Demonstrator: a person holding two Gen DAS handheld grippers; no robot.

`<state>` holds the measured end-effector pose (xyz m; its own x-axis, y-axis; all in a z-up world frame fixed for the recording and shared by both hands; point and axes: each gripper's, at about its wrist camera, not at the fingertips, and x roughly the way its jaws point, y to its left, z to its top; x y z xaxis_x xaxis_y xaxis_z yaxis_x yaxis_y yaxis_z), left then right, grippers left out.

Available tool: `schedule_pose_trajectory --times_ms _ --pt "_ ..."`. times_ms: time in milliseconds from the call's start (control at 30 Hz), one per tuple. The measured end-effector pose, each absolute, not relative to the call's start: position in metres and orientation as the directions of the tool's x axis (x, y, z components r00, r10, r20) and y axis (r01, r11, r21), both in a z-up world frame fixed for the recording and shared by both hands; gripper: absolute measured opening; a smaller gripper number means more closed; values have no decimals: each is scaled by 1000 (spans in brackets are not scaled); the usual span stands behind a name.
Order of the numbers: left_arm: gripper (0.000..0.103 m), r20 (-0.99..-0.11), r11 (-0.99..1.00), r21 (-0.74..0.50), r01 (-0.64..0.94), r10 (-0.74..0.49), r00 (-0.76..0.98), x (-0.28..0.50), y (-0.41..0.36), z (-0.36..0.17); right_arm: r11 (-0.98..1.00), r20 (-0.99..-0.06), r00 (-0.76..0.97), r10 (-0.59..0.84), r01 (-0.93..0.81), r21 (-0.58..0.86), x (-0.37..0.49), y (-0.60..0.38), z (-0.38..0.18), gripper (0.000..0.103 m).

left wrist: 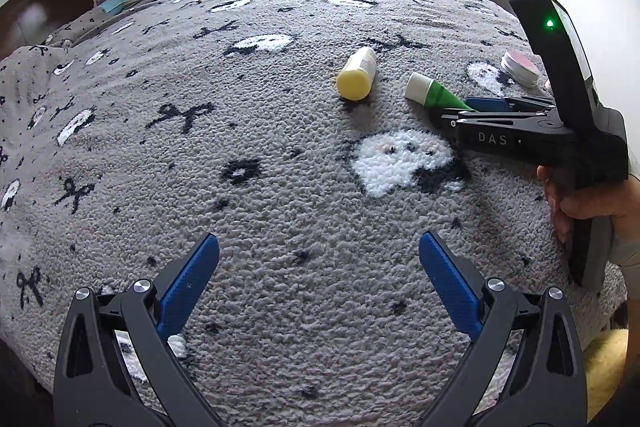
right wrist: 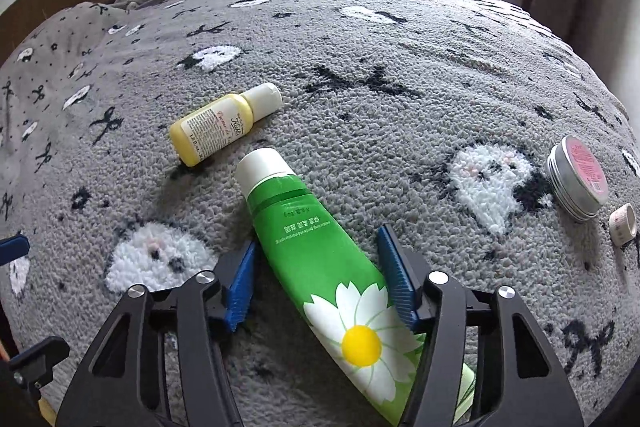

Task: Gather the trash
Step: 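Grasp the green daisy tube with the right tool while the left tool grasps the small yellow bottle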

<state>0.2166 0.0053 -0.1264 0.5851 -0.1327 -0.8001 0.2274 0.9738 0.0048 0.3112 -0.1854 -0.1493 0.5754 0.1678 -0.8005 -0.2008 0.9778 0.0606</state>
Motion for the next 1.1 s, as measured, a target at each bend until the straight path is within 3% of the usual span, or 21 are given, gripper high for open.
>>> schedule_pose_trajectory --times_ms 67,267,800,1100 --pt "95 -798 975 0 222 -134 587 218 8 -125 977 -798 571 193 -183 106 314 -192 -147 26" --pt "95 -793 977 3 215 -129 595 225 11 -122 978 -798 568 204 -155 140 312 -213 -142 16" --pt "94 -742 984 23 174 -100 663 287 5 -111 982 -748 637 186 -89 168 263 -282 -107 15" --pt "94 -742 961 57 270 -140 656 338 -43 -113 979 -717 673 182 -59 193 234 -311 -90 15"
